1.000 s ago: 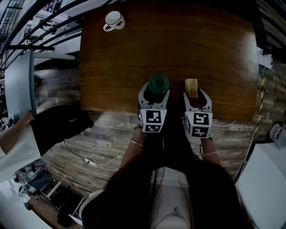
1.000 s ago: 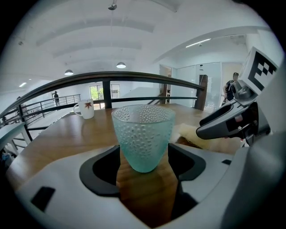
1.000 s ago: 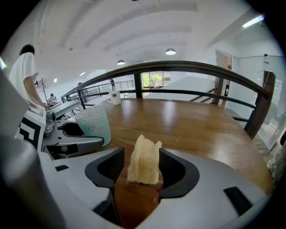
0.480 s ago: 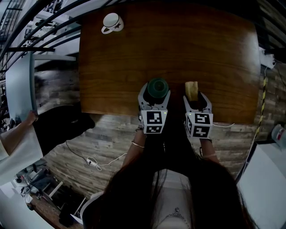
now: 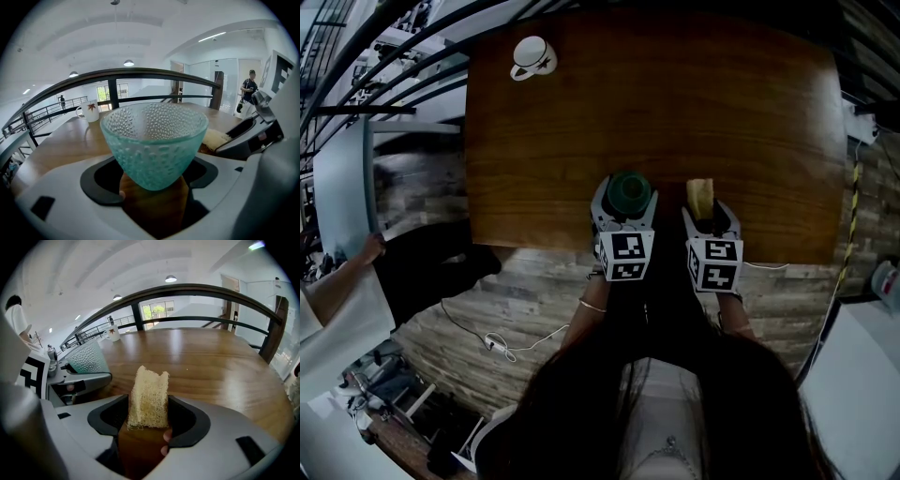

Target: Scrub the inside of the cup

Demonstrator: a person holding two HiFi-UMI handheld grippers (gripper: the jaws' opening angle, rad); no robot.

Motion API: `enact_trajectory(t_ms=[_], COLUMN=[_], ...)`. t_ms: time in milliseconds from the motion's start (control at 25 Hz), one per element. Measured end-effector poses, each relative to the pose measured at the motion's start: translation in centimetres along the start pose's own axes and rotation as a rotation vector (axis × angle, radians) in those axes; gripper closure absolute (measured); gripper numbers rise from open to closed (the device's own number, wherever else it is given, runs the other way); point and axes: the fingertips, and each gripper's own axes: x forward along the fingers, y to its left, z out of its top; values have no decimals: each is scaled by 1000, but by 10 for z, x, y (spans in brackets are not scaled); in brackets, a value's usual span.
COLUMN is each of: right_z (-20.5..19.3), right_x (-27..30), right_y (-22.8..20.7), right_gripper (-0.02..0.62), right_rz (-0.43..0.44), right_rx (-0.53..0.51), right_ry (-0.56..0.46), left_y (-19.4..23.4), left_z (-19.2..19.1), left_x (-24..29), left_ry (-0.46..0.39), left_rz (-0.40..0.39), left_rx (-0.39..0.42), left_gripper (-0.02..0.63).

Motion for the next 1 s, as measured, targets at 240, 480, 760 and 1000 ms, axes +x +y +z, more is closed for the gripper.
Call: enact_trajectory(t_ms=[240,480,760,1000], right_z=[2,0,3,6], right_x=[0,-3,-4,-8], right_y=[-5,-7,-3,-5], right_gripper=[358,430,472,488], right_rz=[-50,-63,-49,-47], right_rx=[-15,-29,9,13], right_ry=[-4,-15,-20,-24], left_y=[1,-1,4,4], left_z=[0,-3,0,11], left_x=[2,-2,-9,-15], left_ry=[24,15,-4,-30], left_rz=[7,-6,-15,-25], left_rx=[30,45,54,57], left_gripper=[247,250,253,253])
